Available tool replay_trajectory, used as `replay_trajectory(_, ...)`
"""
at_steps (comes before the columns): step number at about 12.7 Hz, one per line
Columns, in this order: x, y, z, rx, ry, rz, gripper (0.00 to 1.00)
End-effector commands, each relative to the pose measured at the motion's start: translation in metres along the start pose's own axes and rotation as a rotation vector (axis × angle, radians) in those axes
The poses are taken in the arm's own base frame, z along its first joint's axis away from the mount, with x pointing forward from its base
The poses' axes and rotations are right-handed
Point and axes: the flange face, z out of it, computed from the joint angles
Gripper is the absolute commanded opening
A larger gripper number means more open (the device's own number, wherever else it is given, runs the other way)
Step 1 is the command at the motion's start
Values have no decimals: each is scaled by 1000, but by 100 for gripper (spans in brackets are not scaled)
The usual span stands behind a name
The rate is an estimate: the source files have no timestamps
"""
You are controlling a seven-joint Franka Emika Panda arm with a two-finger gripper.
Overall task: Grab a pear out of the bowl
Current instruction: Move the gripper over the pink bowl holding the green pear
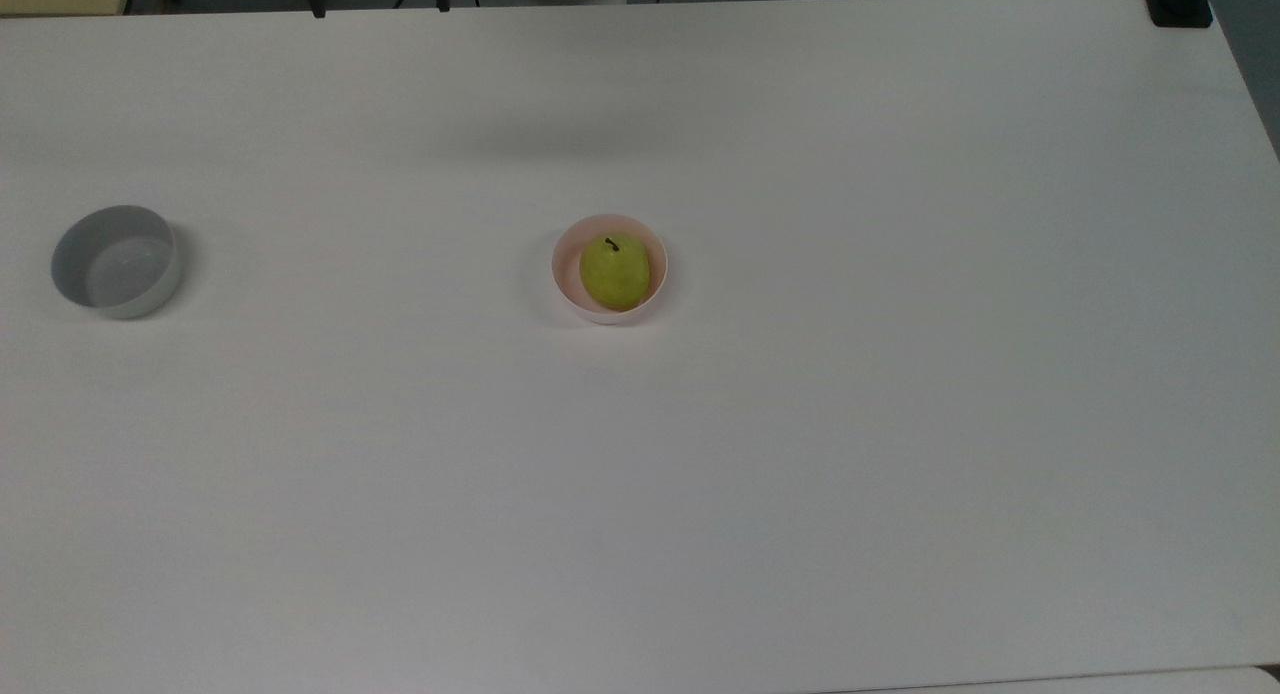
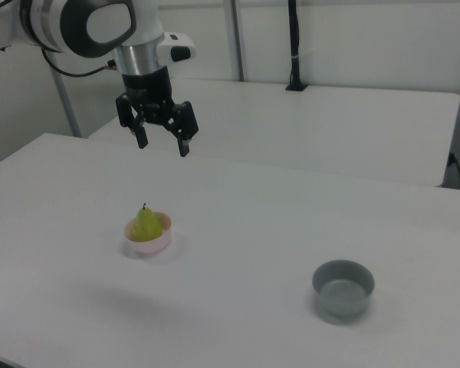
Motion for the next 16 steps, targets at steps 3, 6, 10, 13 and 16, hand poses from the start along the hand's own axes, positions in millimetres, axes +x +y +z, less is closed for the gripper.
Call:
replay_trajectory(3, 0, -6, 0, 10, 8, 14, 100)
replay_trajectory(6, -1, -5, 0, 3, 5, 7, 100)
replay_trajectory(10, 1, -15, 12, -13, -27, -141, 100)
replay_trajectory(13, 4, -24, 21, -37, -49, -213, 100)
replay_trajectory(16, 18, -67, 52, -26, -100, -362, 100)
